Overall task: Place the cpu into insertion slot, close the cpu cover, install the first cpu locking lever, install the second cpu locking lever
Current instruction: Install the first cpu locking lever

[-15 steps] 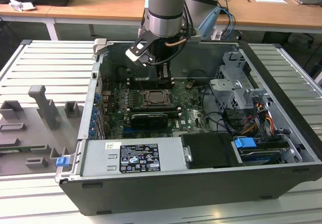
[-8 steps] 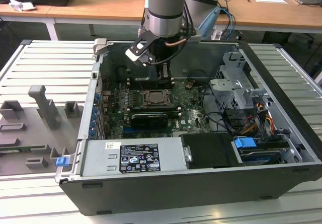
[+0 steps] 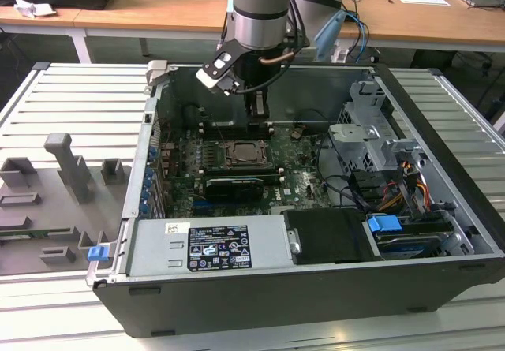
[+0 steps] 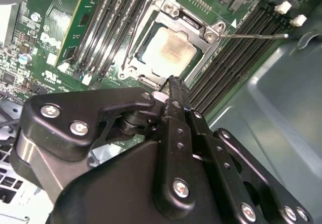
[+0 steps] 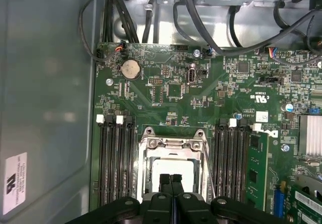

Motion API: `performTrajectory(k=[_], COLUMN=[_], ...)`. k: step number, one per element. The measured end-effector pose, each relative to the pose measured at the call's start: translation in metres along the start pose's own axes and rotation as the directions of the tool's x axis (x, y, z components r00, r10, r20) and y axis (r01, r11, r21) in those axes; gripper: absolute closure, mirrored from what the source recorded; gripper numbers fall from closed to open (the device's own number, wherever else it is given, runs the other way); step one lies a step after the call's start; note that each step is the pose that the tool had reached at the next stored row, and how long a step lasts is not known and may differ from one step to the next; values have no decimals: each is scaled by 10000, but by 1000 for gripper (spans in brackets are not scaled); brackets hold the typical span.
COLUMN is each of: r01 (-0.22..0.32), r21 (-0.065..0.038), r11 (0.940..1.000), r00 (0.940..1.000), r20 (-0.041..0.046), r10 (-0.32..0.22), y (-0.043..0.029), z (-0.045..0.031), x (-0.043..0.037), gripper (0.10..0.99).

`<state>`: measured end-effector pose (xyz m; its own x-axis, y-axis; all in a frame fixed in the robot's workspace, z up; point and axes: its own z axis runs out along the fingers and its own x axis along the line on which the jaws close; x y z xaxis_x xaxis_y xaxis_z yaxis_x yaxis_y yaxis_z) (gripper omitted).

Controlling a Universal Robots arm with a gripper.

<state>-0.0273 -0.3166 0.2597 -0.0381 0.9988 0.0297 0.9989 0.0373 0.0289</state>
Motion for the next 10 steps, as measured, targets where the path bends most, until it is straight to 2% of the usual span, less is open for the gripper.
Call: performTrajectory(k=[1, 4, 10], r01=[0, 165, 1134], r21=[2, 6, 33], r11=[10000, 9999, 9935], r00=[10000, 9999, 9935], r20=[0, -7, -35], r10=[0, -165, -1134], y=[1, 1, 1], z=[-32, -32, -32], x=[1, 1, 1], gripper=[980, 980, 980])
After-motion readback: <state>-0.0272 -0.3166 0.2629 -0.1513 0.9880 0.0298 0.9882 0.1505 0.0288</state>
